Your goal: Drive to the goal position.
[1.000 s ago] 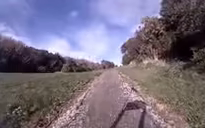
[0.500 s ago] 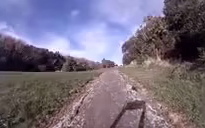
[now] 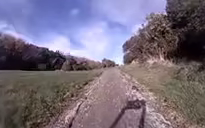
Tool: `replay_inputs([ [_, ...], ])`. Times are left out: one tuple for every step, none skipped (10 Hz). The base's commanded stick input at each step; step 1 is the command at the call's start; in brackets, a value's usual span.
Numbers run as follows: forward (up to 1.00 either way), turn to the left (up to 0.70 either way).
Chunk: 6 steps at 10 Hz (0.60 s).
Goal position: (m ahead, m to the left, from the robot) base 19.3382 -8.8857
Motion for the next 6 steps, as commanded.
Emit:
replay_inputs([
  [0.70,0.00],
  [0.70,0.00],
  [0.70,-0.04],
  [0.70,-0.09],
  [0.70,-0.14],
  [0.70,-0.14],
])
